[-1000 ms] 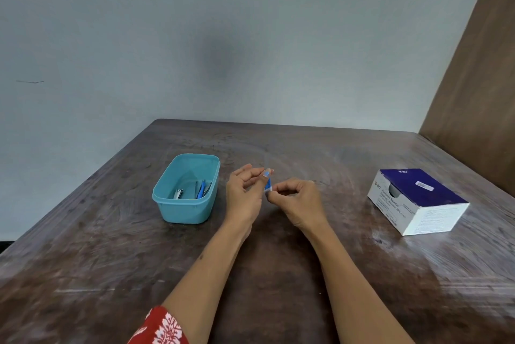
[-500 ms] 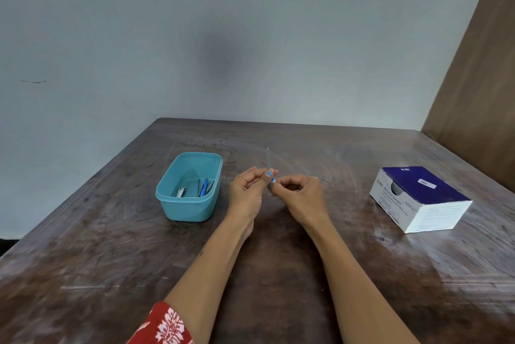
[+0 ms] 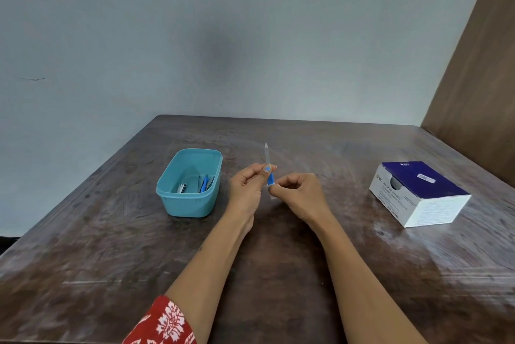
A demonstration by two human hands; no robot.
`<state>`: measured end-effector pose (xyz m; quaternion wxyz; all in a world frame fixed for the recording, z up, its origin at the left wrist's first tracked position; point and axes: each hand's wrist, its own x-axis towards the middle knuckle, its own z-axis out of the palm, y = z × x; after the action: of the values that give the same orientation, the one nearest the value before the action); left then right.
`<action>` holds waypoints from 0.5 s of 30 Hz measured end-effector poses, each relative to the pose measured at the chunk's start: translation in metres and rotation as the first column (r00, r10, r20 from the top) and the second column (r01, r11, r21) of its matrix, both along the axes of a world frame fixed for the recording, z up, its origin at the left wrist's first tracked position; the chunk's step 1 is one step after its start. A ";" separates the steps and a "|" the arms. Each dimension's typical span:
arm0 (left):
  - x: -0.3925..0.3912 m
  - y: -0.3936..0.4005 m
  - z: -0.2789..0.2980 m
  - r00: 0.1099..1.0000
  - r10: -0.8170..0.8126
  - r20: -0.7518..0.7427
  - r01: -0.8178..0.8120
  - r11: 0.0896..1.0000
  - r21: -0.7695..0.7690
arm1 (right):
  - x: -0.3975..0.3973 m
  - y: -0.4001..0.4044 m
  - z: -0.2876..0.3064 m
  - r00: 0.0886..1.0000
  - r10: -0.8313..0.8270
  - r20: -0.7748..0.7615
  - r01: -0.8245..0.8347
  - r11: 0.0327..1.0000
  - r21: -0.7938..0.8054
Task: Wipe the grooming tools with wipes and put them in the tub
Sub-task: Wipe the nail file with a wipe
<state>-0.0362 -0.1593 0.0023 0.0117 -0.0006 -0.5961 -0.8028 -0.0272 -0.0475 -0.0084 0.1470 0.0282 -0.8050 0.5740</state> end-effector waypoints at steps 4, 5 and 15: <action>0.000 0.001 0.000 1.000 -0.004 0.005 0.004 1.000 0.013 | -0.001 -0.002 0.001 0.997 -0.021 -0.076 0.018 0.999 -0.034; 0.000 0.001 0.000 1.000 -0.009 0.006 0.009 1.000 0.020 | -0.001 -0.003 0.001 0.995 -0.034 -0.091 0.028 0.998 -0.060; -0.002 0.000 -0.001 1.000 -0.018 0.000 0.018 1.000 0.014 | -0.002 -0.002 0.001 0.998 -0.012 -0.057 0.008 0.998 -0.059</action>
<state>-0.0379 -0.1591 0.0017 0.0047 -0.0059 -0.5905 -0.8070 -0.0295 -0.0495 -0.0072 0.1736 0.0362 -0.7834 0.5957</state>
